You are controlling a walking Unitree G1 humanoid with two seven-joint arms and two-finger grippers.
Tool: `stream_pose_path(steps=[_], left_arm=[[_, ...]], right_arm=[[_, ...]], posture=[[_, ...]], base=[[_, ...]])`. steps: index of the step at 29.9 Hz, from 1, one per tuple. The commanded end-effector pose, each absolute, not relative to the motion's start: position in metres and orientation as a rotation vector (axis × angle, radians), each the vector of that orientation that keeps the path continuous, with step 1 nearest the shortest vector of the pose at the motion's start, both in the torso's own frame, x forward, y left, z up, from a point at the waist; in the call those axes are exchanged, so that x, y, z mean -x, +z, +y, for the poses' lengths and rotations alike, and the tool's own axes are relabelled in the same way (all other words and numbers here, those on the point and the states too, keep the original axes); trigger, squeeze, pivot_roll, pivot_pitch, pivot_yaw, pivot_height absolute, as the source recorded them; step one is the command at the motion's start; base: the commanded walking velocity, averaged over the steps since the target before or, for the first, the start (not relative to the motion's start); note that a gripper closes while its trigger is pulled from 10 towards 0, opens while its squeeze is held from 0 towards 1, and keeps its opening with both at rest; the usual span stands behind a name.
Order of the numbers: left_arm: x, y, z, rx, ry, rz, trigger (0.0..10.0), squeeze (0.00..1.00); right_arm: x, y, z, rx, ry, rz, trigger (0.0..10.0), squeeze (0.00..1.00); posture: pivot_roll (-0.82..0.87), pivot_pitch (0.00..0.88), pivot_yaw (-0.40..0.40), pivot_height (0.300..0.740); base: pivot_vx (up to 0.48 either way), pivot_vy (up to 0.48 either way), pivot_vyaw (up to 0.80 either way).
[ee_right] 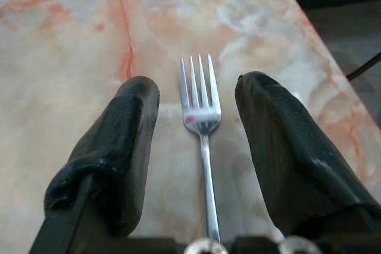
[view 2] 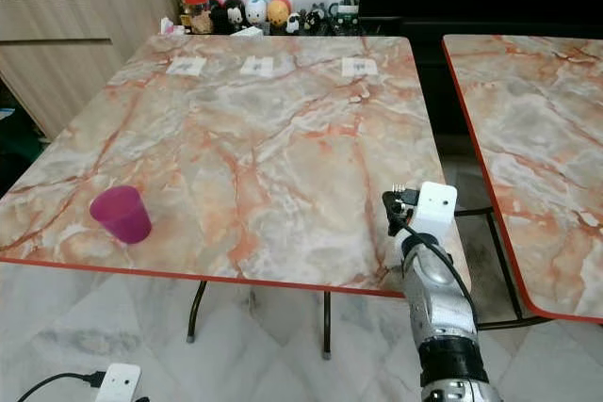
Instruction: Setting the table
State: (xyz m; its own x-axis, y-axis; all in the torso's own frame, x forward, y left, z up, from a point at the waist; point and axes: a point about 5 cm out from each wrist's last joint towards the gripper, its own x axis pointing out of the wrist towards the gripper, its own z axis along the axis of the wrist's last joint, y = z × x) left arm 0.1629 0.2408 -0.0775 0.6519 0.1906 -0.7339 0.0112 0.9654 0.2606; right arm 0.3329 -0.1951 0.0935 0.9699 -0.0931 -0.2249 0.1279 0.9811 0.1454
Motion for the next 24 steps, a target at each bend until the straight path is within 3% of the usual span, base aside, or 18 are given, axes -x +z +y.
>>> stream_pose_path(steps=[1,24], left_arm=[[-0.150,-0.083,0.243,-0.252,0.112,0.907,10.0,0.00],[-0.147,-0.085,0.242,-0.249,0.105,0.919,10.0,0.00]], right_arm=[[-0.330,0.086,-0.197,-0.169,-0.131,0.260,10.0,0.00],[-0.328,0.070,-0.191,-0.183,-0.109,0.376,10.0,0.00]], posture=[[-0.04,0.082,0.036,0.740],[-0.04,0.065,0.036,0.740]], base=[[0.000,0.000,0.00],[0.000,0.000,0.00]])
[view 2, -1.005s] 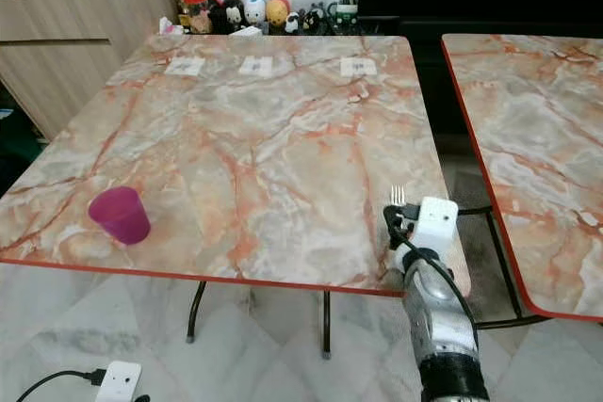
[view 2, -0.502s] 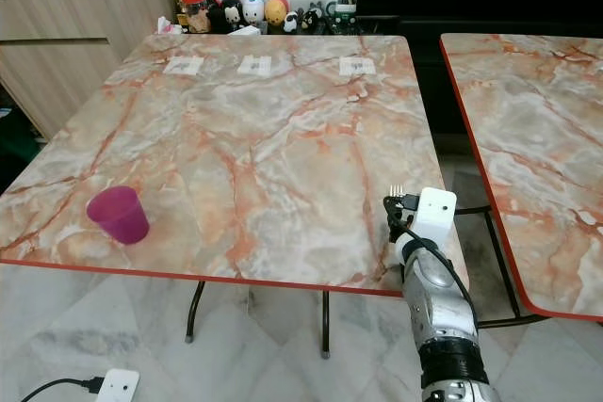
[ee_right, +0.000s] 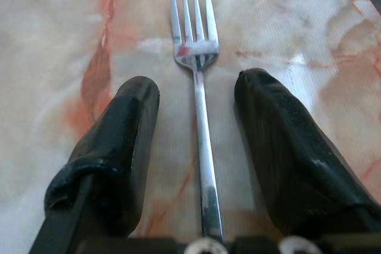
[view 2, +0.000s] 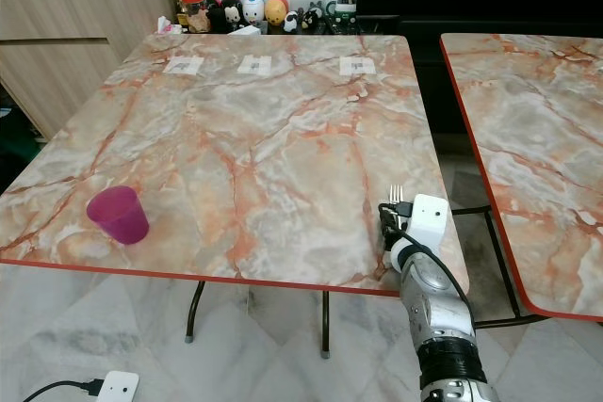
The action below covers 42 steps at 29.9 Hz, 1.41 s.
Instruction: Setting the table
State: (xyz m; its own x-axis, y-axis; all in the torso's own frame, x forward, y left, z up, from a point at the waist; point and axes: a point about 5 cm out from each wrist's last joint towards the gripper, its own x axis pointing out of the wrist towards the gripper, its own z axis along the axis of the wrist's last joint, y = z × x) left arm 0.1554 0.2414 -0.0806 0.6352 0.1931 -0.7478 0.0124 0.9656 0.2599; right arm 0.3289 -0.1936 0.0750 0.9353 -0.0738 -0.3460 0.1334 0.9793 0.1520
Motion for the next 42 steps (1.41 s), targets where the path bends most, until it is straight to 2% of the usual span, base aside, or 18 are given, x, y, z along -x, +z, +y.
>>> stream_pose_path(steps=[1,3,4,5,38,40,41,42], left_arm=[[-0.146,-0.085,0.242,-0.249,0.101,0.920,10.0,0.00],[-0.146,-0.085,0.242,-0.249,0.099,0.921,10.0,0.00],[-0.146,-0.085,0.242,-0.248,0.098,0.921,10.0,0.00],[-0.146,-0.085,0.242,-0.249,0.097,0.922,10.0,0.00],[-0.144,-0.087,0.239,-0.245,0.091,0.928,10.0,0.00],[-0.144,-0.087,0.239,-0.245,0.093,0.929,10.0,0.00],[-0.143,-0.087,0.239,-0.245,0.093,0.930,10.0,0.00],[-0.143,-0.087,0.239,-0.246,0.092,0.931,10.0,0.00]], right_arm=[[-0.327,0.068,-0.191,-0.187,-0.111,0.387,9.6,0.00],[-0.326,0.066,-0.191,-0.187,-0.112,0.396,9.4,0.00],[-0.326,0.065,-0.192,-0.186,-0.119,0.403,3.1,0.00],[-0.326,0.064,-0.192,-0.187,-0.120,0.405,0.0,0.00],[-0.324,0.061,-0.182,-0.164,-0.068,0.415,0.0,0.00],[-0.326,0.066,-0.182,-0.158,-0.084,0.362,0.0,0.00],[-0.327,0.072,-0.184,-0.124,-0.110,0.312,4.7,0.00],[-0.328,0.076,-0.186,-0.100,-0.127,0.278,4.7,0.00]], posture=[[-0.04,0.064,0.036,0.740],[-0.04,0.060,0.037,0.740],[-0.04,0.059,0.037,0.740],[-0.04,0.059,0.036,0.740],[-0.05,0.080,0.032,0.740],[-0.04,0.081,0.032,0.740],[-0.05,0.081,0.033,0.740],[-0.05,0.081,0.033,0.740]], base=[[0.000,0.000,0.00],[0.000,0.000,0.00],[0.000,0.000,0.00],[0.000,0.000,0.00],[0.000,0.000,0.00],[0.000,0.000,0.00],[0.000,0.000,0.00],[0.000,0.000,0.00]])
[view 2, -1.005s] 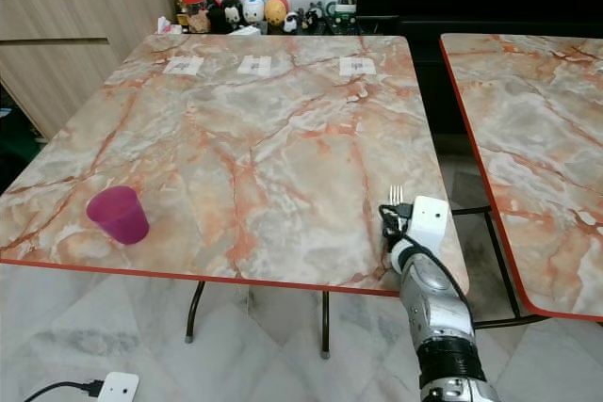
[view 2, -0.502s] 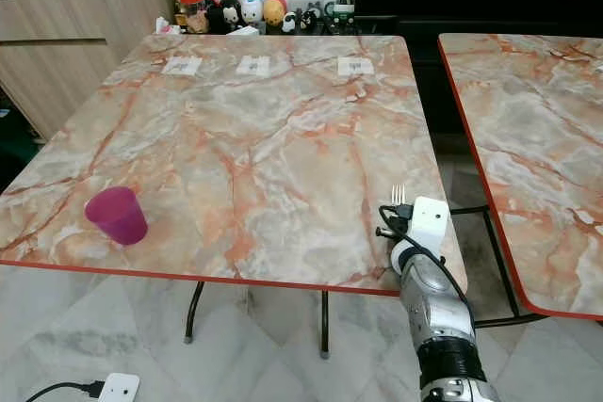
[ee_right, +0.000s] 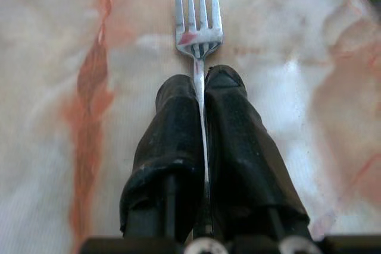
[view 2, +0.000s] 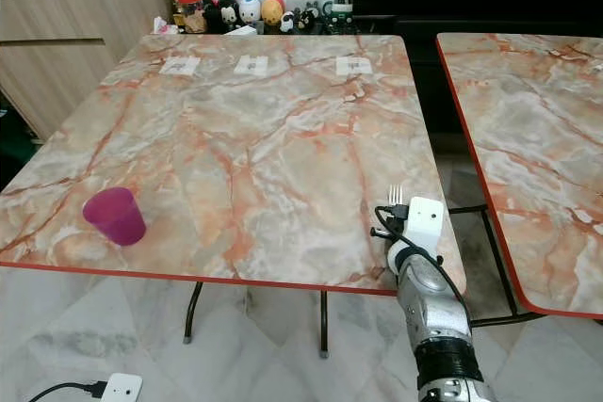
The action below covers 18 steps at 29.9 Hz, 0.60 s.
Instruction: Setting the table
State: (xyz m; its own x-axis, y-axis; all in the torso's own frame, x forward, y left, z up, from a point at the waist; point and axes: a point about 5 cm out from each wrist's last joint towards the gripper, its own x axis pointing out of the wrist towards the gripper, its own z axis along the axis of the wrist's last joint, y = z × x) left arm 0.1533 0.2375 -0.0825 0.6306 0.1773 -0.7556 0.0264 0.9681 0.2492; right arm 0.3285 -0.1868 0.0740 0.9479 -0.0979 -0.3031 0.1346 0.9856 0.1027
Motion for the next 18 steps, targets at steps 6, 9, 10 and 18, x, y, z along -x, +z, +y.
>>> stream_pose_path(steps=[6,9,10,18], left_arm=[[-0.143,-0.087,0.238,-0.246,0.094,0.933,10.0,0.00],[-0.143,-0.087,0.238,-0.250,0.095,0.932,10.0,0.00],[-0.143,-0.087,0.238,-0.251,0.095,0.931,10.0,0.00],[-0.145,-0.087,0.236,-0.289,0.069,0.930,10.0,0.00]], right_arm=[[-0.324,0.110,-0.185,-0.050,-0.155,0.008,10.0,0.00],[-0.318,0.123,-0.185,0.012,-0.179,-0.076,10.0,0.00],[-0.315,0.130,-0.183,0.030,-0.165,-0.115,10.0,0.00],[-0.309,0.134,-0.181,0.051,-0.187,-0.153,10.0,0.00]], posture=[[-0.05,0.085,0.031,0.740],[-0.05,0.087,0.028,0.740],[-0.06,0.087,0.028,0.740],[-0.07,0.090,0.028,0.740]], base=[[0.000,0.000,0.00],[0.000,0.000,0.00],[0.000,0.000,0.00],[0.000,-0.196,0.00]])
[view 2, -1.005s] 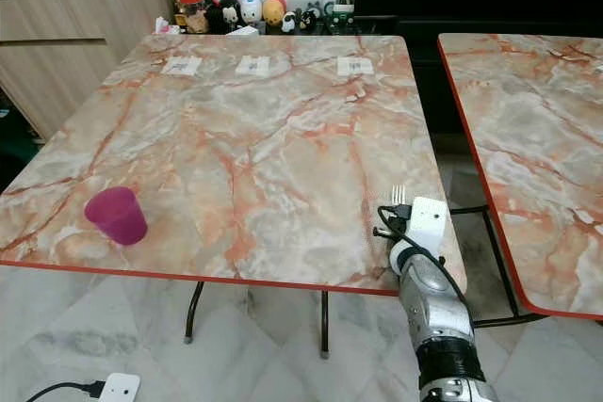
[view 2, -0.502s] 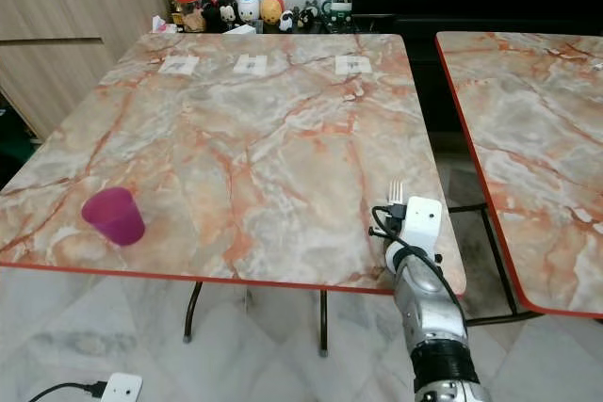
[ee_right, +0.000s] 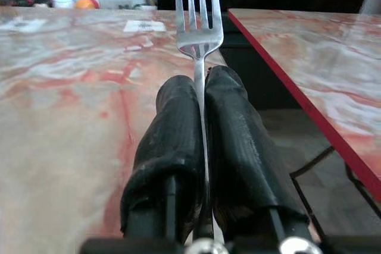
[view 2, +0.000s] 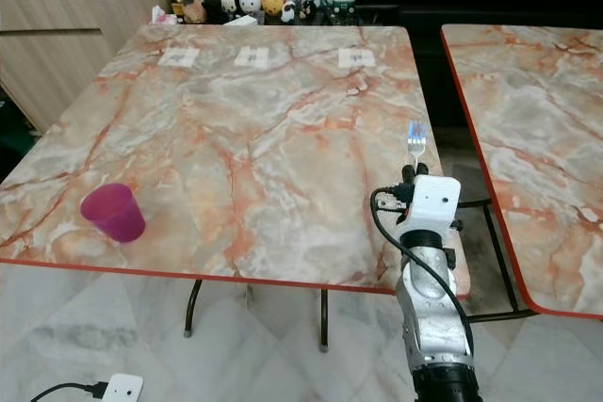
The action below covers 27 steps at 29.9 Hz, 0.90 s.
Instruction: Setting the table
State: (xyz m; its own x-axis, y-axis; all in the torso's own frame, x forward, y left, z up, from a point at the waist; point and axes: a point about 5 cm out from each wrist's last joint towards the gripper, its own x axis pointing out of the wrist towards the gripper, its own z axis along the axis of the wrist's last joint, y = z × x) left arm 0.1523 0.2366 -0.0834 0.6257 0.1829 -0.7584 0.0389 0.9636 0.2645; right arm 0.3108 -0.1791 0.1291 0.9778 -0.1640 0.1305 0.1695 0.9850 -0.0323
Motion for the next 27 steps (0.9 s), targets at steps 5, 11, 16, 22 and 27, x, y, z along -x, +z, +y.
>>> stream_pose_path(steps=[5,11,16,22,27], left_arm=[[-0.1459,-0.0874,0.2338,-0.283,0.071,0.929,10.0,0.00],[-0.1454,-0.0877,0.2338,-0.288,0.071,0.935,10.0,0.00],[-0.1450,-0.0875,0.2354,-0.295,0.070,0.937,10.0,0.00],[-0.1441,-0.0877,0.2360,-0.298,0.063,0.942,10.0,0.00],[-0.1448,-0.0874,0.2364,-0.300,0.062,0.941,10.0,0.00]], right_arm=[[-0.3087,0.1400,-0.1758,0.037,-0.169,-0.184,10.0,0.00],[-0.3067,0.1380,-0.1761,-0.009,-0.178,-0.168,10.0,0.00],[-0.3048,0.1355,-0.1767,-0.008,-0.179,-0.157,10.0,0.00],[-0.3038,0.1364,-0.1777,-0.015,-0.198,-0.172,10.0,0.00],[-0.3034,0.1360,-0.1789,-0.012,-0.206,-0.167,10.0,0.00]], posture=[[-0.08,0.082,0.025,0.740],[-0.08,0.070,0.026,0.740],[-0.08,0.058,0.031,0.740],[-0.08,0.045,0.035,0.740],[-0.08,0.049,0.037,0.740]], base=[[0.000,-0.480,0.00],[0.000,-0.480,0.00],[0.000,-0.480,-0.47],[0.000,-0.480,-0.30],[0.000,-0.480,0.00]])
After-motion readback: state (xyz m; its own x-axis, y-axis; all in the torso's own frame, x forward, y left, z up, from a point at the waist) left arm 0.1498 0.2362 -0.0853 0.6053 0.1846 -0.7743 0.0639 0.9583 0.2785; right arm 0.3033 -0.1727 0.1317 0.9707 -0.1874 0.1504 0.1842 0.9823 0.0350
